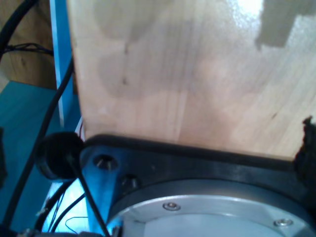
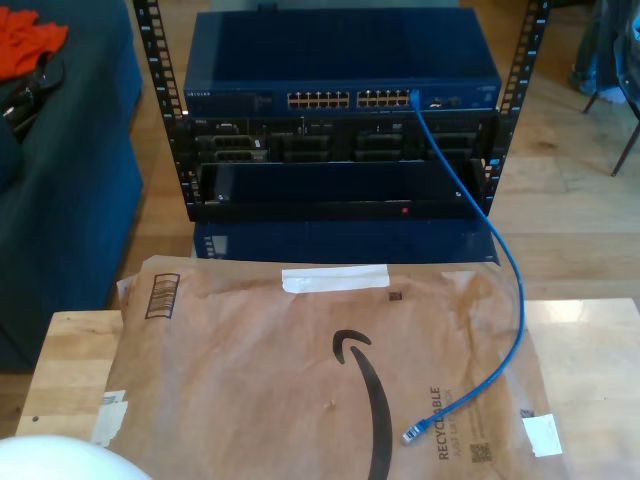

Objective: Grab the cable and plug it in

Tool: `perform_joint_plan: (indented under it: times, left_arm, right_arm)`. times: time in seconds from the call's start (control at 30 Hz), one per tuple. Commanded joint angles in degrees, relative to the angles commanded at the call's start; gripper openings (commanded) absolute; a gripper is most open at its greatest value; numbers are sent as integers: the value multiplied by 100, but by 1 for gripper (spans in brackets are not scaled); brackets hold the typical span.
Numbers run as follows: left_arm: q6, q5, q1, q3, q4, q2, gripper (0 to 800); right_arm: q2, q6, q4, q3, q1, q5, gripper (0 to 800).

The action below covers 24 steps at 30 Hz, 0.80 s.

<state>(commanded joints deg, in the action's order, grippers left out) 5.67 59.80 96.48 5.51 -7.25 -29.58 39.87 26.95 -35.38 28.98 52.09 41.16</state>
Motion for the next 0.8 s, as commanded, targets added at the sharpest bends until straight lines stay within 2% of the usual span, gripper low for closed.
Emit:
perform_joint_plan:
  times: [0.2, 0.3, 0.43, 0.7, 0.8]
  left_arm:
    - [0, 0, 0, 0, 0, 0, 800]
    - [0, 0, 0, 0, 0, 0, 800]
    - [0, 0, 0, 0, 0, 0, 800]
    - [0, 0, 0, 0, 0, 0, 800]
    - [0, 0, 0, 0, 0, 0, 800]
  right_arm:
    - [202, -1284, 1011, -281, 1793, 2031, 794]
    - [211, -1618, 1477, -396, 2154, 2295, 794]
    - [255, -1785, 2488, -853, 2312, 2549, 794]
    - [308, -1925, 3051, -1714, 2655, 2505, 794]
    - [290, -2110, 3077, -1943, 2822, 2409, 794]
